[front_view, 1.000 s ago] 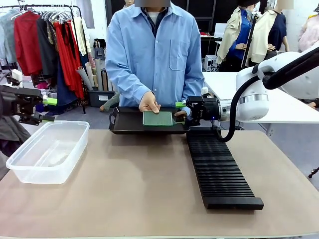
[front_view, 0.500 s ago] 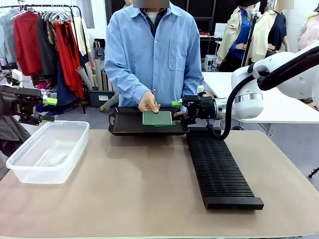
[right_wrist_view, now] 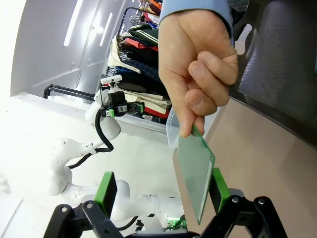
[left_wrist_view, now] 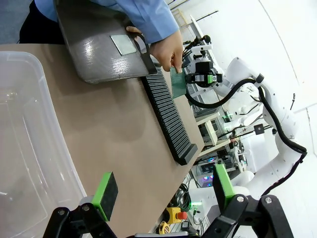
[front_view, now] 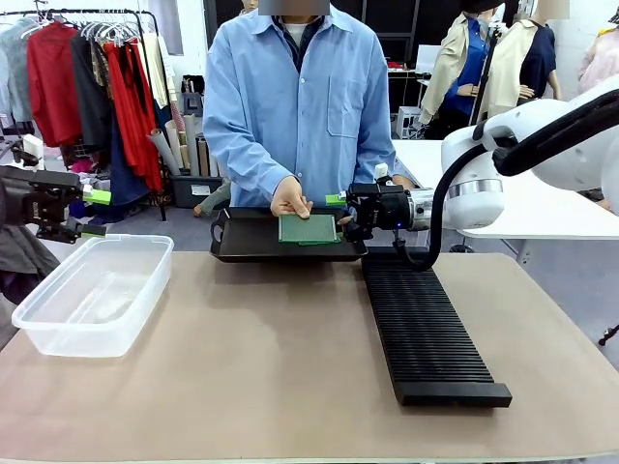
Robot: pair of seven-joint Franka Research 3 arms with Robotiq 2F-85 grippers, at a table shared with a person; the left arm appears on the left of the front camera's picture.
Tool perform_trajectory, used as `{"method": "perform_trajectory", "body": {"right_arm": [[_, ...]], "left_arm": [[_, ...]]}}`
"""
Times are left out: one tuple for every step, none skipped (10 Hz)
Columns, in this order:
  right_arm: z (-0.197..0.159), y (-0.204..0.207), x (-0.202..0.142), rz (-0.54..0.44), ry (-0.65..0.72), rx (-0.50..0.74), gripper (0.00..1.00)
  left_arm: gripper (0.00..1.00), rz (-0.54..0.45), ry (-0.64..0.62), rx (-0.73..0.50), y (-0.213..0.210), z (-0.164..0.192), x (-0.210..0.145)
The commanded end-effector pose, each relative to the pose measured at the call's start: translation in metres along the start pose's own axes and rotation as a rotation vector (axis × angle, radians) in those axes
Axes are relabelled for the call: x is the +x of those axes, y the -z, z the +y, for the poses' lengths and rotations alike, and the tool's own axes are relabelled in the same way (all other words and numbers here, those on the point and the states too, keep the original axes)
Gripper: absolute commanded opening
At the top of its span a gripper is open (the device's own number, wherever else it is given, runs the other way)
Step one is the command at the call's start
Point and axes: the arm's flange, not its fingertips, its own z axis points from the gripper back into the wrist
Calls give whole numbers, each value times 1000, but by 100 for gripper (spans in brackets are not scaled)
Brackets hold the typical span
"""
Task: Sort PCBs into racks and boxes based on the side picked up.
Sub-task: Pick up the Blank PCB handed by the Human.
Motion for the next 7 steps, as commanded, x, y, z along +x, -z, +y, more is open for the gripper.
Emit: {"method": "perform_trajectory", "body": {"right_arm": [[0, 9, 9, -4, -23, 0, 84], [0, 9, 9, 0, -24, -3, 65], [0, 9, 9, -1, -19, -2, 45], [0, 8, 9, -2, -16, -3, 26], [0, 8, 10, -1, -6, -2, 6], [1, 9, 10, -3, 1, -4, 0], [1, 9, 10, -3, 11, -6, 0]], "left_arm": [[100, -1, 0, -3, -1, -1, -1], [100, -1, 0, -3, -1, -1, -1], [100, -1, 0, -3, -1, -1, -1], [100, -1, 0, -3, -1, -1, -1], [100, -1, 0, -3, -1, -1, -1], [100, -1, 0, -3, -1, -1, -1], [100, -1, 0, -3, -1, -1, -1]]}}
